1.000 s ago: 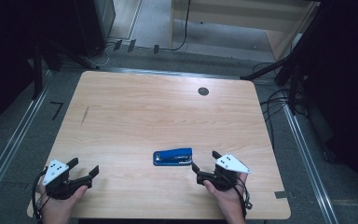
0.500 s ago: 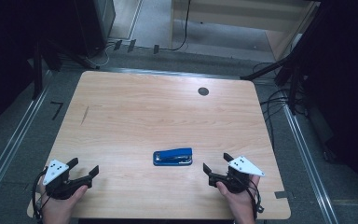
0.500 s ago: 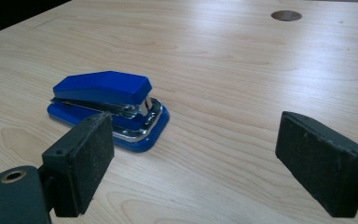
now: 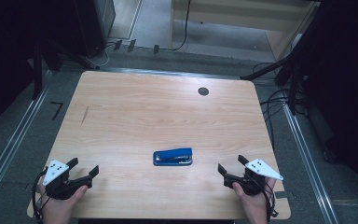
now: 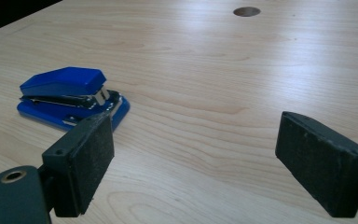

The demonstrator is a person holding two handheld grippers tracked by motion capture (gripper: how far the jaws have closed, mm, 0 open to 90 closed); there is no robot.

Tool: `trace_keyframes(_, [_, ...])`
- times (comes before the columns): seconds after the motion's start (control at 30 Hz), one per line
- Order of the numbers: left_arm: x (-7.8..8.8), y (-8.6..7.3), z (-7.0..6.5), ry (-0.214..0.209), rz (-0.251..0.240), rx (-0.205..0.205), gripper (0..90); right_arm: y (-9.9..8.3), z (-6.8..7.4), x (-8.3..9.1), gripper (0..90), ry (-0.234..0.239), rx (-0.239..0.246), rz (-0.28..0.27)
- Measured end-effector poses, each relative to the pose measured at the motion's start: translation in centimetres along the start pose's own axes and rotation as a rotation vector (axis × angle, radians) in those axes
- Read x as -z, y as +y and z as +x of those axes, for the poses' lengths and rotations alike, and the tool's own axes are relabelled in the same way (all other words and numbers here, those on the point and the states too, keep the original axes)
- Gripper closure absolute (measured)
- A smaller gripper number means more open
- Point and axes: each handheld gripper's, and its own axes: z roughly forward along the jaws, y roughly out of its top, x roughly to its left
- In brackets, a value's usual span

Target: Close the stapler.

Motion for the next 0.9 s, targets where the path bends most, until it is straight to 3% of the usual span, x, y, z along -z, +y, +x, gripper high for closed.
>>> trace_keyframes(0.5, [0.0,0.0,0.0,0.008,-0.001,0.000,13.9,-1.3,-3.7,2.3,11.7,-0.052,-0.027,0.001])
trace_keyframes(0.9, [0.1,0.0,0.0,0.022,-0.003,-0.001,13.1,-3.0,-7.8,4.5,11.7,-0.127,-0.065,0.006])
